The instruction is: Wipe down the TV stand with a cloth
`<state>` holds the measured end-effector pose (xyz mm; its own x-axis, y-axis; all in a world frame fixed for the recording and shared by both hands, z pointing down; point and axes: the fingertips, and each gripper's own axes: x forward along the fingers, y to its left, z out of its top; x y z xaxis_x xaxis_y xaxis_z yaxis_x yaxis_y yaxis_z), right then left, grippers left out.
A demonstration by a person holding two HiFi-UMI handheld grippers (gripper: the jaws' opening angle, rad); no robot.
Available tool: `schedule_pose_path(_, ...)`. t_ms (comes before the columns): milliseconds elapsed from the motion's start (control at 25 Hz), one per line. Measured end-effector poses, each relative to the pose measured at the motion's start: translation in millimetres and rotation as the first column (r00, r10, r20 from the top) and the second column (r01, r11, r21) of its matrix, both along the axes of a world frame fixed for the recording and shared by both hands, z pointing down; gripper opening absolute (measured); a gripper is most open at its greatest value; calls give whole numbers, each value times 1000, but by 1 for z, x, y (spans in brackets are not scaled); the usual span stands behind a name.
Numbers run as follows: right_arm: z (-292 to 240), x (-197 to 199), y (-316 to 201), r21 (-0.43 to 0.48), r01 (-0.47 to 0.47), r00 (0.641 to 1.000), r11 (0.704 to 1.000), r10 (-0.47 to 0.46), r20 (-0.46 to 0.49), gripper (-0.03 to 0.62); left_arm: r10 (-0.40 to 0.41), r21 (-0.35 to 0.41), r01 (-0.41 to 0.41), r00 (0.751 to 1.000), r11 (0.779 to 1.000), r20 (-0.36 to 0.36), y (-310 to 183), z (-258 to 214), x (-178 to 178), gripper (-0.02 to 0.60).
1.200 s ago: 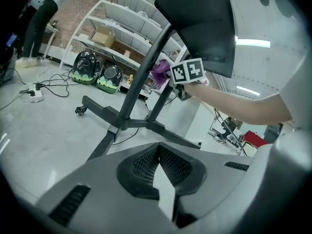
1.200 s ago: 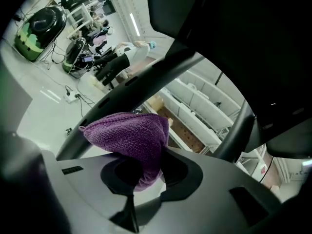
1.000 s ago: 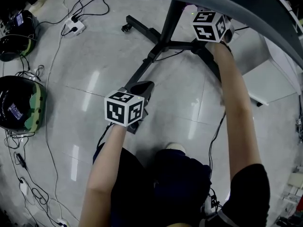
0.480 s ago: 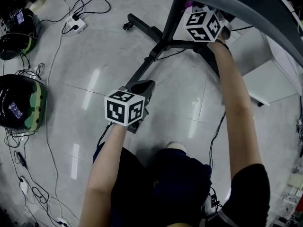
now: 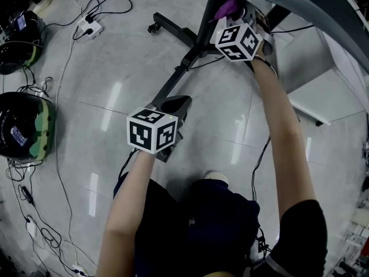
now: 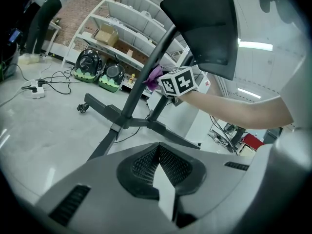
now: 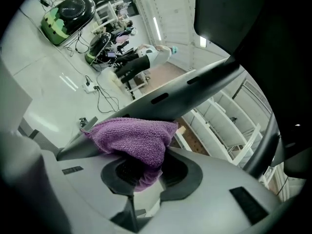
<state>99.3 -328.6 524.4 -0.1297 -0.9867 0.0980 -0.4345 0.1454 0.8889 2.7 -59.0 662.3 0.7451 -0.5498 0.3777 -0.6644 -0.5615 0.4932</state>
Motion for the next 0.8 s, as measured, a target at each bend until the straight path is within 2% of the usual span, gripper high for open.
schedule_pose_path(480,70,-1,7,-86,15,1000,996,-16,-15,97,22,-23,-22,1000,999,-13,0,8,9,6)
schedule_pose_path(800,120,-1,9,-154,15,1000,988,-15,2,97,30,-59,-29,1000,998,8,-4,24,12,6)
